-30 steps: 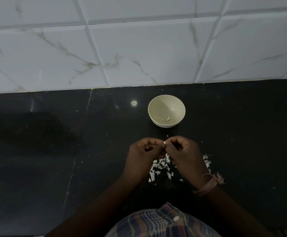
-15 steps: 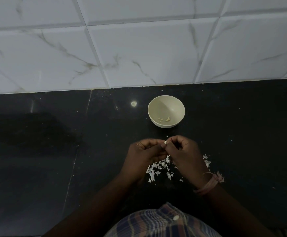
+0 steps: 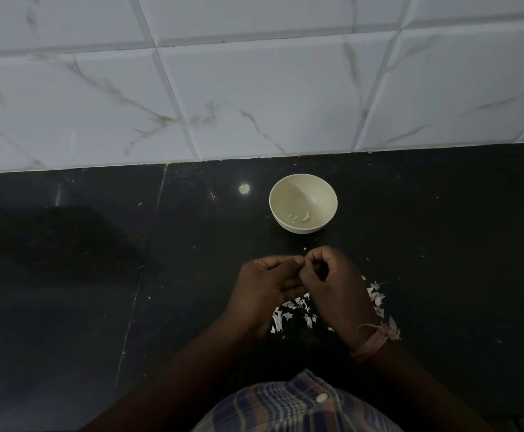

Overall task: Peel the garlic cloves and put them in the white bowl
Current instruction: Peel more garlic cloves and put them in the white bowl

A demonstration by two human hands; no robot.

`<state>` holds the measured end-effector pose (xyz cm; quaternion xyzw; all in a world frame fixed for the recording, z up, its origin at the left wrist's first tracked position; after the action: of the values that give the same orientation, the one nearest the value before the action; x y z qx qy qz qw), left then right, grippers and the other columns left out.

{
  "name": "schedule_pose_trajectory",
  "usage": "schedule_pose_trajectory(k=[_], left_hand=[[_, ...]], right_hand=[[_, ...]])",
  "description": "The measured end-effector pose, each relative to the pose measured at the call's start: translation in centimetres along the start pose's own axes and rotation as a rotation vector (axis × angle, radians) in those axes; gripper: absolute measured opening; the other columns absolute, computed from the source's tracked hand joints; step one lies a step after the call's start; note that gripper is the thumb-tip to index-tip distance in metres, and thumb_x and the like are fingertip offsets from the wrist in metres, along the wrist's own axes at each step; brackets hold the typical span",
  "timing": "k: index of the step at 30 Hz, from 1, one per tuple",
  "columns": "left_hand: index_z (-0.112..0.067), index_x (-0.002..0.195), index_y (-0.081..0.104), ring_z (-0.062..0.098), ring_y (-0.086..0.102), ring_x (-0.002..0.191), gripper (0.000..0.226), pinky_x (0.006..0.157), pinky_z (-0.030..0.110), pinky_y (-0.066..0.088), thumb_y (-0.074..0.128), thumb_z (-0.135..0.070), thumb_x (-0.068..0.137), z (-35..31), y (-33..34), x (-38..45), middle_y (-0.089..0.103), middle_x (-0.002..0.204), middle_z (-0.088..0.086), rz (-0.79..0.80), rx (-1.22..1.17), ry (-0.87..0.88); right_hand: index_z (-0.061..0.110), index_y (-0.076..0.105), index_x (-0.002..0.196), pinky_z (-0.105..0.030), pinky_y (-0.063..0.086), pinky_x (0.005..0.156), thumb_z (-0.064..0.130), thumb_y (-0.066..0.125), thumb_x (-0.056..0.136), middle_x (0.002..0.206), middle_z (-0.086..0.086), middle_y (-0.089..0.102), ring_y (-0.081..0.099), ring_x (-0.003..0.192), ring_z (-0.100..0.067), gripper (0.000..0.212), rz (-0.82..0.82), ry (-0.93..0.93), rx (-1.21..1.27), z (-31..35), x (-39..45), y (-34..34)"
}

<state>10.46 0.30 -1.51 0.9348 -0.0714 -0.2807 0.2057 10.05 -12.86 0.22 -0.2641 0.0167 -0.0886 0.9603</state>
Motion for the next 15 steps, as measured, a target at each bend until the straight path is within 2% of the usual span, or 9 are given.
schedule_pose_trajectory(k=[7, 10, 12, 15], left_hand=[[0.01, 0.103, 0.072, 0.03, 0.076, 0.084, 0.019, 0.072, 0.032, 0.062, 0.059, -0.003, 0.097, 0.25, -0.32, 0.11, 0.075, 0.098, 0.028, -0.041, 0.02, -0.014], [0.007, 0.102, 0.074, 0.029, 0.076, 0.083, 0.02, 0.071, 0.033, 0.062, 0.059, -0.005, 0.098, 0.36, -0.33, 0.2, 0.076, 0.098, 0.026, -0.039, 0.031, -0.01], [0.007, 0.104, 0.074, 0.03, 0.075, 0.086, 0.021, 0.073, 0.033, 0.062, 0.058, -0.004, 0.098, 0.45, -0.46, 0.31, 0.075, 0.099, 0.026, -0.034, 0.052, -0.011], [0.008, 0.105, 0.074, 0.03, 0.075, 0.086, 0.021, 0.074, 0.032, 0.062, 0.055, 0.0, 0.098, 0.45, -0.57, 0.3, 0.075, 0.099, 0.027, -0.038, 0.066, 0.006]], right_hand=[[0.018, 0.063, 0.088, -0.015, 0.043, 0.066, 0.012, 0.069, 0.088, 0.09, 0.006, 0.058, 0.056, 0.078, -0.001, 0.009, -0.015, -0.092, -0.112, 0.31, -0.27, 0.66], [0.018, 0.061, 0.091, -0.031, 0.049, 0.069, 0.013, 0.067, 0.089, 0.094, 0.005, 0.055, 0.056, 0.079, -0.009, 0.009, -0.011, -0.144, -0.2, 0.58, -0.27, 0.89], [0.019, 0.06, 0.09, -0.037, 0.05, 0.068, 0.014, 0.067, 0.088, 0.094, 0.004, 0.054, 0.056, 0.079, -0.013, 0.008, -0.015, -0.132, -0.226, 0.49, -0.26, 1.0], [0.018, 0.059, 0.087, -0.027, 0.045, 0.069, 0.012, 0.068, 0.088, 0.091, 0.006, 0.054, 0.054, 0.077, -0.01, 0.011, -0.032, -0.135, -0.23, 0.59, -0.44, 1.07]])
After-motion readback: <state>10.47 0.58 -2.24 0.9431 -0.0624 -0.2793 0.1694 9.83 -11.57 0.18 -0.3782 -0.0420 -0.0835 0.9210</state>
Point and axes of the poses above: each hand's wrist, its own x-axis towards the middle knuckle, its own y-axis out of the palm, z = x × y, the point moved 7 cm from there along x, towards the middle knuckle
